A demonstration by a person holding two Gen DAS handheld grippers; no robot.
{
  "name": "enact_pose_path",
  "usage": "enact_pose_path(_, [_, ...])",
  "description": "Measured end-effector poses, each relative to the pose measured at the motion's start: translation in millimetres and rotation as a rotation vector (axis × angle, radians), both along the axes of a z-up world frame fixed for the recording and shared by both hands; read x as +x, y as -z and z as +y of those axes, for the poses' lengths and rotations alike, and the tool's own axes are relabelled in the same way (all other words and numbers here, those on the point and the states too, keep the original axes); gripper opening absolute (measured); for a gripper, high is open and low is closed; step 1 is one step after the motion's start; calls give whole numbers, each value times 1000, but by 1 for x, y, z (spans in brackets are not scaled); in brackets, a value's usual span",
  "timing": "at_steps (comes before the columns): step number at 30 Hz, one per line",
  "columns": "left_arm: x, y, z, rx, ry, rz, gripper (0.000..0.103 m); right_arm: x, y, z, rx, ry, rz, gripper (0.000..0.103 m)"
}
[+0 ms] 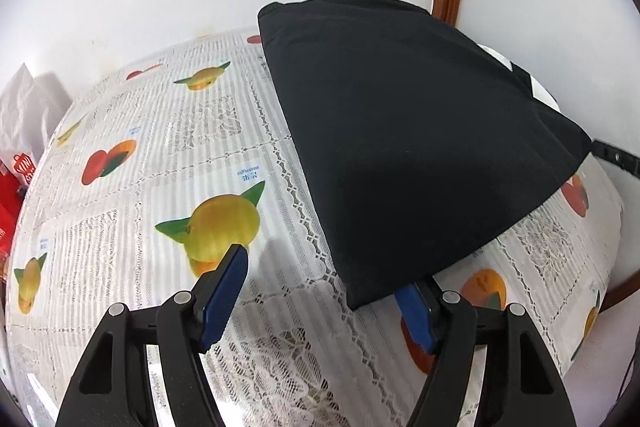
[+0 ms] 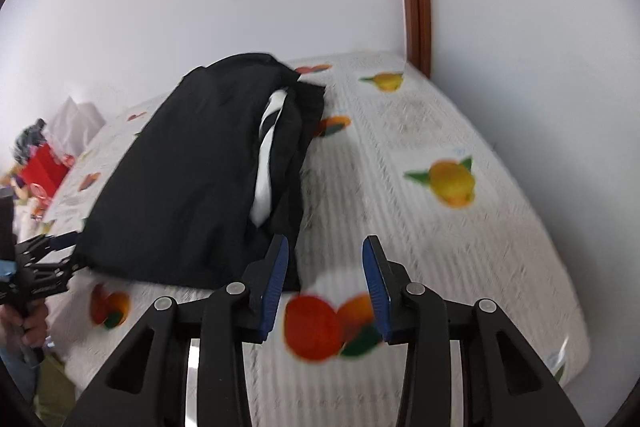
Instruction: Fold large clothes
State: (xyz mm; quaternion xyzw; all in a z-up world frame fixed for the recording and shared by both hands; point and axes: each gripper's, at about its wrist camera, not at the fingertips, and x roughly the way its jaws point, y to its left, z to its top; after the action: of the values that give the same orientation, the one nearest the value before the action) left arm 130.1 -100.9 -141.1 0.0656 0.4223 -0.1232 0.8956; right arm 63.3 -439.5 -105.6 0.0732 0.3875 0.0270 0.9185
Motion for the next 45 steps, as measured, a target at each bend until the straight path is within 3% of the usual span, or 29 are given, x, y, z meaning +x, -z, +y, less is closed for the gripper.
enact_pose_path(7, [-3,-2,-1,-34,-8,9,63,2,23,28,46,-68,43,38])
enact_pose_path(12, [-3,-2,-2,-67,-7,20,54,20,39,40,72,-42,65,38])
enact_pose_path(15, [1,-1,-2,-100,-8,38,43,31,47,41,101,-20,96,29])
enact_pose_path(17, [3,0,-2,-115,-11,45,33,34,47,44,80,-17,94,16])
enact_pose_path(18, [4,1,-2,-119,-11,47,29,35,47,45,77,-20,93,14])
enact_pose_path(19, [5,1,-3,-122,-7,50,20,37,47,46,81,-28,88,11])
enact_pose_path(27, [9,-4,11,-94,-51,32,17,61,43,74,66,-91,81,8])
enact_pose_path(31, [12,-10,30,-60,-100,25,5,83,41,97,67,-134,95,8])
enact_pose_path(37, [14,-19,57,-62,-161,19,5,109,39,130,72,-176,88,8])
enact_pose_path(41, [7,-27,66,-85,-174,24,5,116,38,126,83,-150,101,10])
enact_pose_path(45, [2,-33,75,-108,-164,25,5,97,28,110,41,-133,103,13])
